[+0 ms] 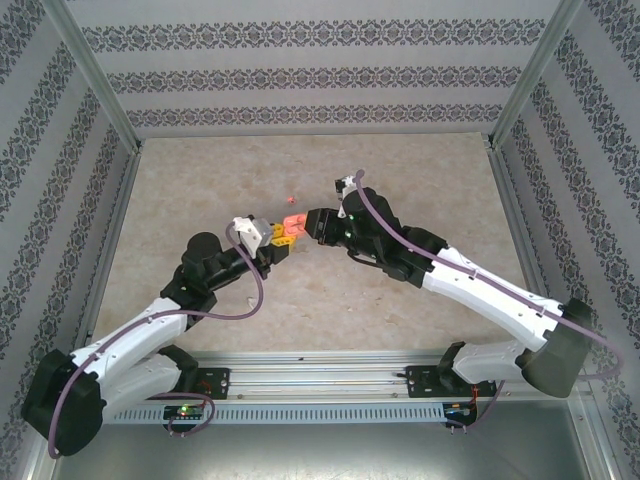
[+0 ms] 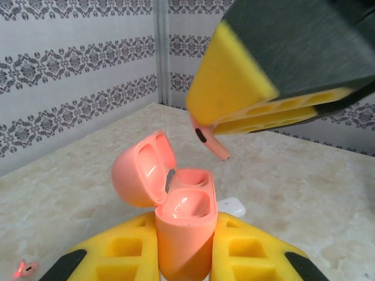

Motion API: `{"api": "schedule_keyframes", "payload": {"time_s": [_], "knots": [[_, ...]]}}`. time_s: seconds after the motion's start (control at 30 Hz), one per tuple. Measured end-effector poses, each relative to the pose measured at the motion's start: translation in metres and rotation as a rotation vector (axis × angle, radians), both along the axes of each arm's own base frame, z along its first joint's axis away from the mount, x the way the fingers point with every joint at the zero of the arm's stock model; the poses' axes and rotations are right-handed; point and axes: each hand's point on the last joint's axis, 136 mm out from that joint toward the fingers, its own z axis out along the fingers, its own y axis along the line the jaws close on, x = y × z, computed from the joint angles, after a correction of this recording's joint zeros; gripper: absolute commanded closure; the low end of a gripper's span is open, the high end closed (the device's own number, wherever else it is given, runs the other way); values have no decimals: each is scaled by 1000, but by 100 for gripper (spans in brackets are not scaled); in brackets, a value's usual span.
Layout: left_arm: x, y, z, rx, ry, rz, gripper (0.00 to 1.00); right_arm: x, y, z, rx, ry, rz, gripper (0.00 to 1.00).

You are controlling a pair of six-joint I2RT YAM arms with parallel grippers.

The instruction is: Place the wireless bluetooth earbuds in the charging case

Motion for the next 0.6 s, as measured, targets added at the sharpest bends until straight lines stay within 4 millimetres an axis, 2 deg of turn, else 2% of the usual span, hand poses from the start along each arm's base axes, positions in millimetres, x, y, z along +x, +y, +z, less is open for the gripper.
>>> {"api": "schedule_keyframes", "payload": {"time_s": [0.2, 0.6], "knots": [[10, -7, 2, 6, -35, 49, 100, 5, 1, 24, 84, -69, -41, 74], [18, -20, 12, -6, -94, 87, 100, 7, 9, 21, 169, -64, -68, 75]]}}
